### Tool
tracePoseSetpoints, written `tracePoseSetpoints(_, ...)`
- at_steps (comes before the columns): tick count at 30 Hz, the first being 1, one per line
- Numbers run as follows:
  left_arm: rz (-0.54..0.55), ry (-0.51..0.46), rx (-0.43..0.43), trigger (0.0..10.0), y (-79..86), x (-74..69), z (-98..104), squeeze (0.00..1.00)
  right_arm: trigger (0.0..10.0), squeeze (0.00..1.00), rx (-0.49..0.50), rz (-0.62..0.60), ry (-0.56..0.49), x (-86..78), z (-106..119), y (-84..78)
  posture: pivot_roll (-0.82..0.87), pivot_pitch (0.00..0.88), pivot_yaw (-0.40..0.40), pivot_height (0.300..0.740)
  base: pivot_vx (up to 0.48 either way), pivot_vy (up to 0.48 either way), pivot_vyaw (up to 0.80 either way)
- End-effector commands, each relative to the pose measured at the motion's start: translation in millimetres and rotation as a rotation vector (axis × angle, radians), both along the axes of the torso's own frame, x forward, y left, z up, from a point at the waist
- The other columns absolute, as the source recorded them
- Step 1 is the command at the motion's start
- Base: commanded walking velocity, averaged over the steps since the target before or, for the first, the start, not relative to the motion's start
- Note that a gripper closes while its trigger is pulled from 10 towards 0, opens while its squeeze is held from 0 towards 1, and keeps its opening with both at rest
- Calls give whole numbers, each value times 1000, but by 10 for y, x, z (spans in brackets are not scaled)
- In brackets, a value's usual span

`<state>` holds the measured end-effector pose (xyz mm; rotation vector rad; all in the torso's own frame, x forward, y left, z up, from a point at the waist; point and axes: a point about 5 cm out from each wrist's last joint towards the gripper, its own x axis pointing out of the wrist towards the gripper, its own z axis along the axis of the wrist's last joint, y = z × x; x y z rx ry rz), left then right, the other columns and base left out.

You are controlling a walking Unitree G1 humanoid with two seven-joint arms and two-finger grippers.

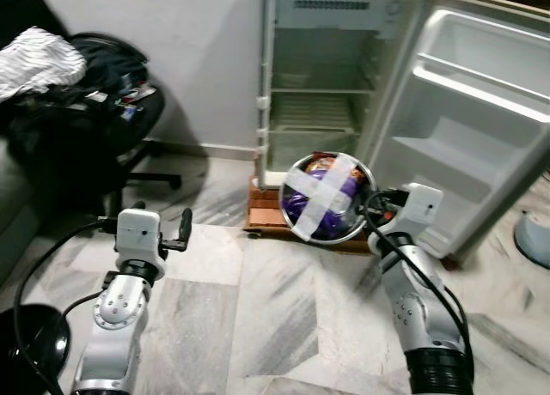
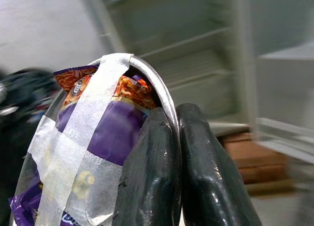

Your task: Restocking fridge

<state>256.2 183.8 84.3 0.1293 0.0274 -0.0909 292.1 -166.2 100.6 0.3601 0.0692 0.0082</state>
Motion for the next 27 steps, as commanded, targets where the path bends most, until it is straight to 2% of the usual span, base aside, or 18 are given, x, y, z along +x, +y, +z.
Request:
tracePoseSetpoints(1, -23, 7, -3, 10000, -44, -26, -2, 0, 10000, 0, -5, -34, -14, 3, 34, -58, 80, 55, -31, 740, 472, 0, 0)
tracePoseSetpoints(9, -41, 29, -32, 10000, -101, -32, -42, 0, 10000, 0, -11, -37, -5, 11, 26, -88, 73, 52, -36, 740, 463, 0, 0)
tracePoseSetpoints(27, -44, 33, -18, 10000, -96, -34, -37, 0, 10000, 0, -16, -49, 12, -16, -24, -84, 76, 60, -31, 740, 433, 0, 0)
